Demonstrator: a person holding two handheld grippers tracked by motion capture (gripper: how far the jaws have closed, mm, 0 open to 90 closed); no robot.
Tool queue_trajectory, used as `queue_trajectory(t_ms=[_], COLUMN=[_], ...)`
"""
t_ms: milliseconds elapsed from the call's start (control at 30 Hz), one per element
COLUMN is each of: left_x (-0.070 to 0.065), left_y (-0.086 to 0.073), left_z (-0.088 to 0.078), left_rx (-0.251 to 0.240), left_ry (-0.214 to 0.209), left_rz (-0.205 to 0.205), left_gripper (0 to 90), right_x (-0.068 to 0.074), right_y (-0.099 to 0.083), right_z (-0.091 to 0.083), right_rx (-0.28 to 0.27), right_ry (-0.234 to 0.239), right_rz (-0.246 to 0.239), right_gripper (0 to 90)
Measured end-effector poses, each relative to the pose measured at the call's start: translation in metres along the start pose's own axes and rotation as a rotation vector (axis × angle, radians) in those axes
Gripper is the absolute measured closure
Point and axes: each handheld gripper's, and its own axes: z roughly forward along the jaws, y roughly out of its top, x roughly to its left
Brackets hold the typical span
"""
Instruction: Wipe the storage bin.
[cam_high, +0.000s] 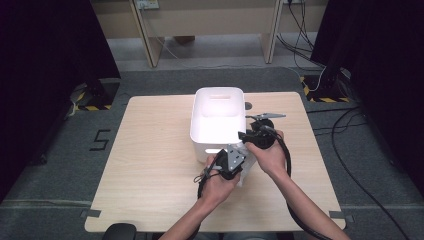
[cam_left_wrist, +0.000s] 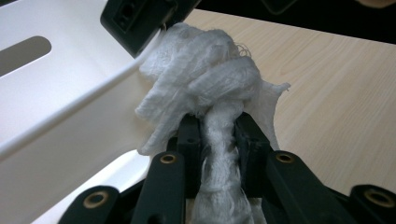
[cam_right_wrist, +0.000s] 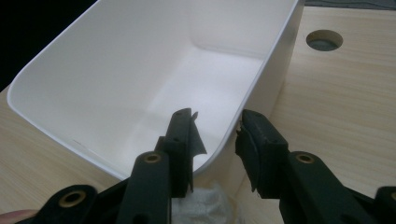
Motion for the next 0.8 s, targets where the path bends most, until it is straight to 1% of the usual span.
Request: queue_trajectory(t_ms=[100,333,367,467,500,533,567,667,733,800], left_x=[0.001,0.001,0.001,0.003,0.004,0.004,0.005,0.007,0.01,0.013], left_y=[0.002,0.001,0.001,-0.001,-0.002,-0.003,-0.003,-0.006,-0.008,-0.01], left_z=[-0.001,-0.001,-0.002,-0.005,-0.007,-0.008,-0.01,-0.016,-0.02,-0.025], left_rx=[-0.003,-0.001,-0.003,0.001,0.0,-0.004,0.004,0.001,0.004,0.003], left_ry=[-0.004,-0.006,-0.012,-0.015,-0.019,-0.02,-0.026,-0.035,-0.034,-0.03], left_rz=[-0.003,-0.002,-0.012,-0.007,-0.011,-0.018,-0.014,-0.033,-0.031,-0.038], left_gripper=[74.9,74.8,74.8,74.7,74.6,74.6,74.6,74.6,74.7,74.7], right_x=[0.0,-0.001,-0.001,-0.001,-0.002,-0.002,-0.002,-0.004,-0.004,-0.004], right_y=[0.0,0.0,0.0,0.001,0.001,0.001,0.001,0.001,0.0,0.0], right_z=[0.0,0.0,0.0,0.0,0.0,-0.001,-0.001,-0.002,-0.003,-0.005], right_rx=[-0.001,0.001,0.002,0.007,0.007,0.007,0.009,0.009,0.007,0.0], right_ry=[0.001,0.001,0.004,0.006,0.008,0.01,0.009,0.006,0.007,0.01], right_rz=[-0.002,-0.004,0.0,0.0,-0.003,-0.006,-0.003,0.005,0.011,0.007], right_gripper=[65.4,65.3,65.2,64.6,64.6,63.2,61.1,54.0,52.0,50.0])
